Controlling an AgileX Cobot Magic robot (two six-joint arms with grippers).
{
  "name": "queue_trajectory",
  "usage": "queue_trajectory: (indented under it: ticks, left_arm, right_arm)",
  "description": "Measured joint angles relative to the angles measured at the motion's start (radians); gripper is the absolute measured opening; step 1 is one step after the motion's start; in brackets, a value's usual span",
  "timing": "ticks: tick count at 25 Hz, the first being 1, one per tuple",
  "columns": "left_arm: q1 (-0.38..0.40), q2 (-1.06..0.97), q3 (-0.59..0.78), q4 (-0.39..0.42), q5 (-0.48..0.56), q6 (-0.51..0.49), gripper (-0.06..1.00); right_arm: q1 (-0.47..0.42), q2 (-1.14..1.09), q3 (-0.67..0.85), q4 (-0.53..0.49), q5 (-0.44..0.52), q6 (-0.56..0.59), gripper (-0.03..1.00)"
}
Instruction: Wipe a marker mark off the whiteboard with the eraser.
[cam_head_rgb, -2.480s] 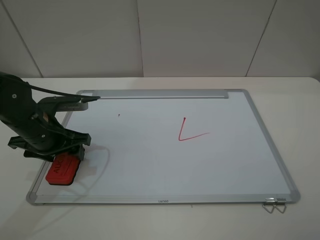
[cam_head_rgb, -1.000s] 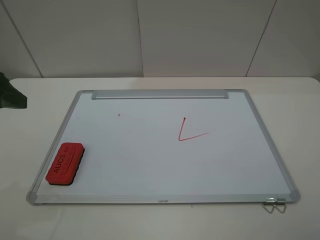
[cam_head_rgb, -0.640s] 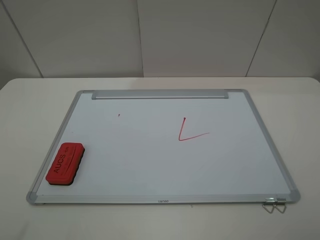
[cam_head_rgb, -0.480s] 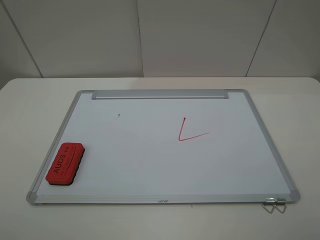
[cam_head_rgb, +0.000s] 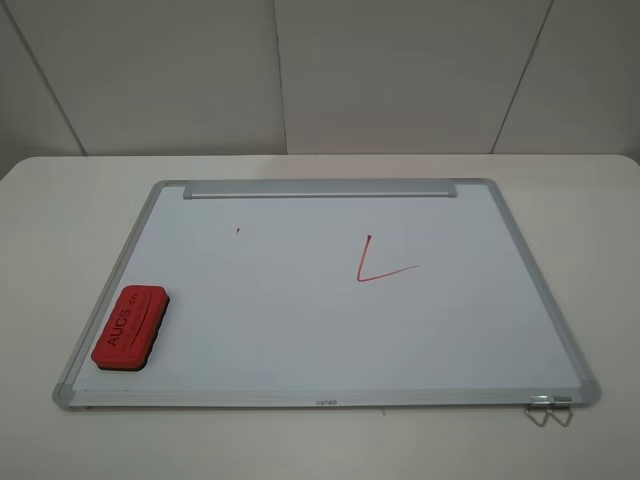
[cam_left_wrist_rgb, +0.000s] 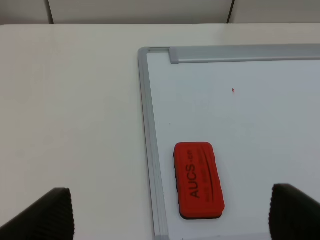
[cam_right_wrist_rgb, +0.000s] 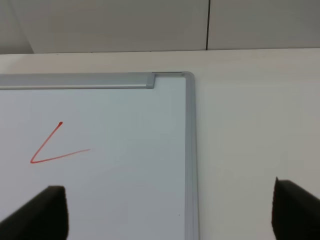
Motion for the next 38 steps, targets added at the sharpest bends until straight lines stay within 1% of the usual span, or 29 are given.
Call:
queue_trajectory:
  ticks: [6,8,22,29,31,36,38]
  left_arm:
    - [0.000,-0.009,0.097,0.000,-0.062,0.003,0.77]
    - [0.000,-0.009,0.121,-0.001,-0.068,0.004,0.77]
    - [0.000,-0.016,0.124,0.003,-0.077,0.028,0.77]
    - [0.007,-0.063,0.127,0.006,-0.082,0.029,0.77]
    - [0.026,-0.063,0.127,0.007,-0.082,0.029,0.77]
    - [0.122,-0.063,0.127,0.008,-0.082,0.029,0.77]
    - [0.144,-0.063,0.127,0.008,-0.082,0.029,0.77]
  right_arm:
    - [0.000,0.000,0.000,0.000,0.000,0.000,0.72]
    - [0.000,0.000,0.000,0.000,0.000,0.000,0.72]
    - [0.000,0.000,0.000,0.000,0.000,0.000,0.72]
    - [0.000,0.000,0.000,0.000,0.000,0.000,0.72]
    - [0.000,0.000,0.000,0.000,0.000,0.000,0.72]
    - [0.000,0.000,0.000,0.000,0.000,0.000,0.72]
    - [0.000,0.000,0.000,0.000,0.000,0.000,0.72]
